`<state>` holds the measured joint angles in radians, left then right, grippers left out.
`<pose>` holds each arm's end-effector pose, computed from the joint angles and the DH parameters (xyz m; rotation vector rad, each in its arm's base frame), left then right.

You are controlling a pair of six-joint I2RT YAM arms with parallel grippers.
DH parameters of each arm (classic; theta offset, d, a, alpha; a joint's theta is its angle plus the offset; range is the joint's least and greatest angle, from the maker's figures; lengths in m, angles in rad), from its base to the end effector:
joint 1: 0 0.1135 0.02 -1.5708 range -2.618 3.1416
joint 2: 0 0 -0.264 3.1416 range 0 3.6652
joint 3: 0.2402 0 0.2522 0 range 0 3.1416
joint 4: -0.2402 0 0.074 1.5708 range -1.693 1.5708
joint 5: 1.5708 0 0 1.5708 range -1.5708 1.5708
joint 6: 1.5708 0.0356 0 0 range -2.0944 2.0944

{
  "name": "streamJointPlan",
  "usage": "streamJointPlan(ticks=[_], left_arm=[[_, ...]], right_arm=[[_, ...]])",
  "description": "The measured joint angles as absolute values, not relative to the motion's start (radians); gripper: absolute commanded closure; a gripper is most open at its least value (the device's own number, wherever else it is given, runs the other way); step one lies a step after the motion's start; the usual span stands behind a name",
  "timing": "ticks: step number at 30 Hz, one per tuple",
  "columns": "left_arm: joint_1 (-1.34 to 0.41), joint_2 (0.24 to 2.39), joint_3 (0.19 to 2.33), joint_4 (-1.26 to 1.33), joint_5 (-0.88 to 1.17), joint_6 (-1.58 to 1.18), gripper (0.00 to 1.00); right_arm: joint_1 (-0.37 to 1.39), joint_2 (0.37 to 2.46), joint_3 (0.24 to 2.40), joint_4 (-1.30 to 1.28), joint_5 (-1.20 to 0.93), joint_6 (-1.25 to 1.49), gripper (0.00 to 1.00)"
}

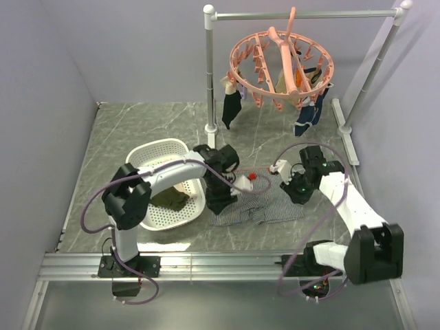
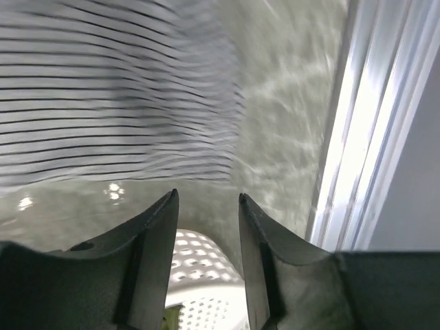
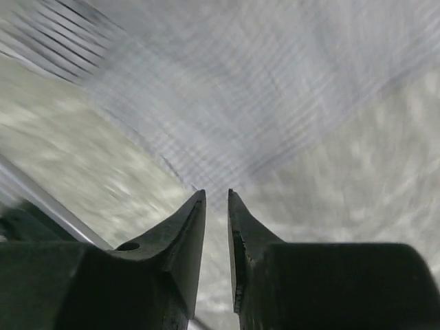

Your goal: Clip the underwear to the hanger

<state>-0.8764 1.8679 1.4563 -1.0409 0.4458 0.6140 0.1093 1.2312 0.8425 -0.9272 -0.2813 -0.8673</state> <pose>0.2175 -0.2852 0.2175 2.0671 2.1809 -0.6985 0.2064 0.0326 0.2204 -1.3550 2.4428 0.2349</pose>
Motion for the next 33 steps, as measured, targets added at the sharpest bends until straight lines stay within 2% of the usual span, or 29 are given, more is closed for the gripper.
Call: streamJointPlan(ticks=[7, 8, 9, 15, 20, 23, 28, 33], left_arm=[[-0.719, 1.866, 1.514, -0.866, 0.511, 0.377, 0.48], [-0.702, 1.878, 1.523, -0.846, 0.512, 0.347, 0.46], [-0.686, 1.898, 1.534, -0.824, 0.512, 0.315, 0.38], [-0.675, 2.006, 1.553, -0.728, 0.519, 0.183, 0.38], [-0.68, 2.05, 1.56, -0.695, 0.518, 0.137, 0.39], [-0.68, 2.065, 1.56, -0.69, 0.516, 0.125, 0.39], [-0.68, 2.087, 1.56, -0.684, 0.499, 0.11, 0.4], [-0.68, 2.094, 1.56, -0.685, 0.491, 0.109, 0.4]], right_arm=[[0.375, 1.137, 0.797, -0.831, -0.346, -0.704, 0.71], [0.4, 1.142, 0.783, -0.812, -0.342, -0.685, 0.69], [0.427, 1.15, 0.769, -0.795, -0.337, -0.663, 0.65], [0.568, 1.194, 0.726, -0.685, -0.317, -0.574, 0.62], [0.647, 1.234, 0.693, -0.633, -0.307, -0.554, 0.66], [0.68, 1.273, 0.674, -0.62, -0.3, -0.548, 0.66], [0.709, 1.343, 0.672, -0.603, -0.285, -0.543, 0.73], [0.71, 1.37, 0.681, -0.606, -0.279, -0.561, 0.71]])
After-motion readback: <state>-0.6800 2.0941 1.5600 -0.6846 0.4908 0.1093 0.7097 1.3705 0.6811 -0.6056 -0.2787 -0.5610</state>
